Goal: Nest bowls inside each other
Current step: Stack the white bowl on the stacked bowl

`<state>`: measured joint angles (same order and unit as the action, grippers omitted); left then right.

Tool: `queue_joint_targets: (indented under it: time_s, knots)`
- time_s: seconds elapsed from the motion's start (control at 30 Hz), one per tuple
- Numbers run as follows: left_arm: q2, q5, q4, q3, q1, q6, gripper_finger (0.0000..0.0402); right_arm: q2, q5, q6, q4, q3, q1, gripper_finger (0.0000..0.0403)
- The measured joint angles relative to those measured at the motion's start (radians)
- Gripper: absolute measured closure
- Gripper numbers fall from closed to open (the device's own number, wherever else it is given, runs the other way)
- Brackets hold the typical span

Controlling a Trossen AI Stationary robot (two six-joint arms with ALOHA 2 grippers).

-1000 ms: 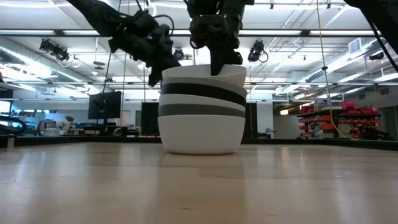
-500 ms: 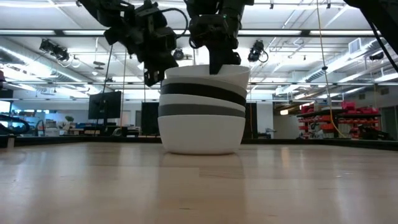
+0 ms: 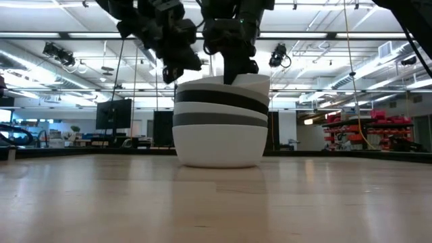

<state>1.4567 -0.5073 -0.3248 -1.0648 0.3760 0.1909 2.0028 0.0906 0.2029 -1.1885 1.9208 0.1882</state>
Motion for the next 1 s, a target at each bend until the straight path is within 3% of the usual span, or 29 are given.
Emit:
queue_joint_targets:
  time_s: [0.23, 0.7, 1.0]
  knots:
    - [0.000, 0.004, -0.098, -0.034, -0.068, -0.025, 0.0343, 0.000, 0.003, -0.016, 0.002, -0.028, 0.008, 0.0323]
    - [0.048, 0.237, -0.141, -0.034, -0.152, -0.026, 0.0343, 0.000, 0.011, -0.029, 0.035, -0.028, 0.006, 0.0323]
    - [0.084, 0.245, -0.150, -0.034, -0.151, -0.020, 0.0348, 0.000, 0.003, -0.039, 0.029, -0.027, 0.009, 0.0323]
